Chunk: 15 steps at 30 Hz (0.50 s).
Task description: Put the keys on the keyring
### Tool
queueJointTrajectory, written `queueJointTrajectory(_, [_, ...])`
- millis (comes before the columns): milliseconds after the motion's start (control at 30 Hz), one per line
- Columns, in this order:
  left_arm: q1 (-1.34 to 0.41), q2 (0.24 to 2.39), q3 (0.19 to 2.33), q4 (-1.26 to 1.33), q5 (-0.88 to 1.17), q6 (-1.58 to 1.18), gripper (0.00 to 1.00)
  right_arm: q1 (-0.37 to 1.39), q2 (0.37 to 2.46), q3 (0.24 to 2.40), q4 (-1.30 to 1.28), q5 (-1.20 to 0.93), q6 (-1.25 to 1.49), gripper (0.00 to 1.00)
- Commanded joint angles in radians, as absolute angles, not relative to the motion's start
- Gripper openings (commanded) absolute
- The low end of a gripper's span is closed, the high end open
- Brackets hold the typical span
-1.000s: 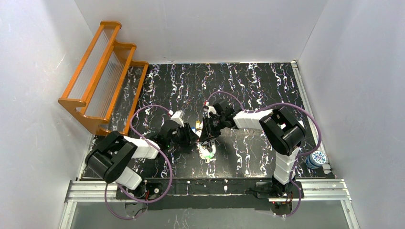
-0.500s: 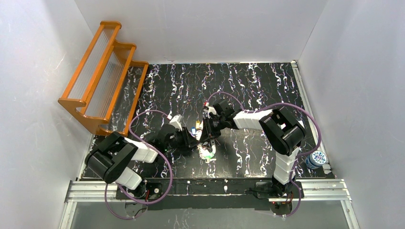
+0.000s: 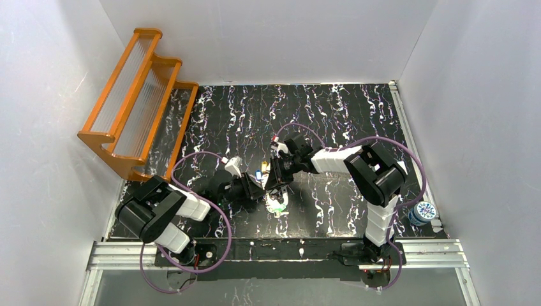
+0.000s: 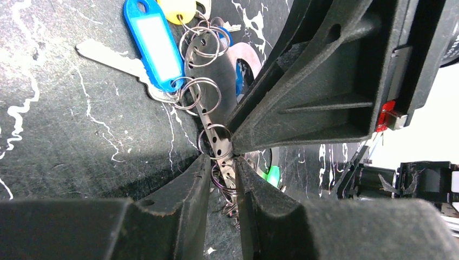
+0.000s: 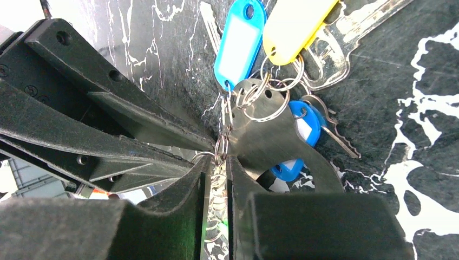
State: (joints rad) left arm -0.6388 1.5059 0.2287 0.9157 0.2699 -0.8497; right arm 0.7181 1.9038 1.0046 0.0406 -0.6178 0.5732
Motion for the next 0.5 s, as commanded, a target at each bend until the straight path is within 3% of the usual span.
queueJointTrajectory(0, [-0.646, 1.506, 0.203, 0.952, 0.276, -0.859, 0.22, 0.718, 1.933, 1.018, 0.067, -0.617, 0.578, 0.23])
queueJointTrajectory(167, [-0.646, 1.500, 0.194, 0.986, 0.278, -0.861, 0.22, 0.719, 1.947, 1.025, 0.075, -0.613, 0.581, 0.17])
queueJointTrajectory(333, [-0.646, 1.494, 0.188, 1.001, 0.296, -0.847, 0.23, 0.719, 1.955, 1.042, 0.045, -0.586, 0.548, 0.03])
queueJointTrajectory(467, [-0.646, 1.444, 0.178, 1.002, 0.295, -0.829, 0.25, 0.719, 1.930, 1.061, -0.028, -0.558, 0.479, 0.01])
